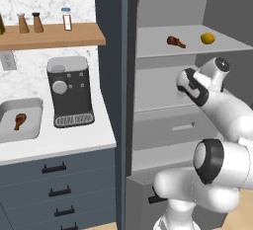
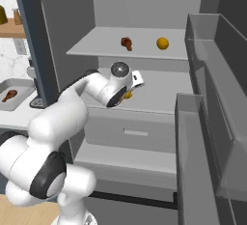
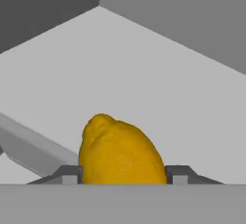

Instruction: Place one lemon and one chicken drumstick in each tupperware on the nearby counter, to pack two identical lunches.

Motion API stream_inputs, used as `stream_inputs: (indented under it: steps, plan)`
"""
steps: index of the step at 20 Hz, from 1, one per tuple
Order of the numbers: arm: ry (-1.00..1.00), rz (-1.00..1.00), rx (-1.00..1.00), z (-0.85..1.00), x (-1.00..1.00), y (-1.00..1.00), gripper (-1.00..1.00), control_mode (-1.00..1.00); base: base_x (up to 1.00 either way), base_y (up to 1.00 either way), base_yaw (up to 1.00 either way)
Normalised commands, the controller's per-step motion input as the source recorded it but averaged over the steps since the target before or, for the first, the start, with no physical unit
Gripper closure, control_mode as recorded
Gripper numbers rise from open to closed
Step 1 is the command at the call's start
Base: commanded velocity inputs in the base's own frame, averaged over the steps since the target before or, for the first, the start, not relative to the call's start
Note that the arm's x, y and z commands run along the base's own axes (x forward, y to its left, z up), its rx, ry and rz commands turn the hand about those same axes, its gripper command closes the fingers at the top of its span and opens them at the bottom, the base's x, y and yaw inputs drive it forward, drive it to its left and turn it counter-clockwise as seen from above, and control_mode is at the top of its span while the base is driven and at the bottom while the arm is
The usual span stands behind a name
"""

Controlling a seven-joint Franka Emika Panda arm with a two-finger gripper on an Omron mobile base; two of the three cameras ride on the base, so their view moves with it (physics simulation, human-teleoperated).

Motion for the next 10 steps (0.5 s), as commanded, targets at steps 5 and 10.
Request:
stream_inputs:
  steps: [5, 10]
  plan:
    - [0.07, -0.31, 0.02, 0.73, -0.43, -0.05, 1.0, -1.0, 0.0, 0.0, 0.0]
    - [0.15, -0.36, 0.0, 0.19, -0.77, 0.06, 1.0, -1.0, 0.0, 0.0, 0.0]
